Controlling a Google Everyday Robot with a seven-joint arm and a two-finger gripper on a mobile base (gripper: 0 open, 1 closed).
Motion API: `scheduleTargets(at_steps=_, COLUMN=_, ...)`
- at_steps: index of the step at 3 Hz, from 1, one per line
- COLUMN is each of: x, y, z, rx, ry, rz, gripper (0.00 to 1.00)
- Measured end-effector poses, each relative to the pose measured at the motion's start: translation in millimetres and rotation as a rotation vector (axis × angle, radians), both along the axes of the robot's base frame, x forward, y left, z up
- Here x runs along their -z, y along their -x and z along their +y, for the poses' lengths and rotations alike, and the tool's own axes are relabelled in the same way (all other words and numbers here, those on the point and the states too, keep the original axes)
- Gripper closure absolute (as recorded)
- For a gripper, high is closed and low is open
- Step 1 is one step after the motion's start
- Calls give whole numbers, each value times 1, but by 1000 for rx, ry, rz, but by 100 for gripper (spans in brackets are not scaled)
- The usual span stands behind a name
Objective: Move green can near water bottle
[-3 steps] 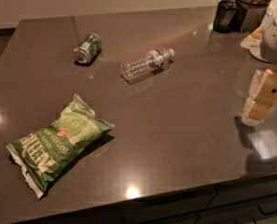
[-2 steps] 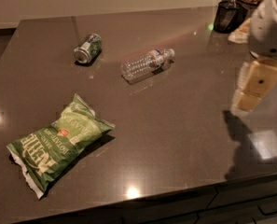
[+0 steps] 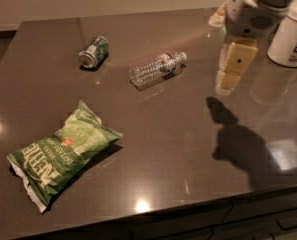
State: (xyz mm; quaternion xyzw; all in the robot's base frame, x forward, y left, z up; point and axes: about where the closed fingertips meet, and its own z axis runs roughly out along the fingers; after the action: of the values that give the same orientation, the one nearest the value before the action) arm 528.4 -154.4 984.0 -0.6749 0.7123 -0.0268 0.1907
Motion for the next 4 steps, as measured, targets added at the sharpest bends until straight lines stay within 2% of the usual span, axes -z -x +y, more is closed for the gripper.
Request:
scheduleTargets(at_steps=1, x=-1, y=-43, z=31, rx=-112, ry=7, rz=-53, gripper=0)
scheduleTargets(at_steps=2, x=3, y=-73, z=56, rx=-210, ry=18, rz=-72, gripper=0)
scheduleTargets(at_steps=3, x=12, y=-94, z=80, rx=-313, ry=41, rz=-82, gripper=0)
scheduleTargets(at_steps=4, x=21, y=-113, z=108, rx=-438, ry=76, rz=-119, gripper=0)
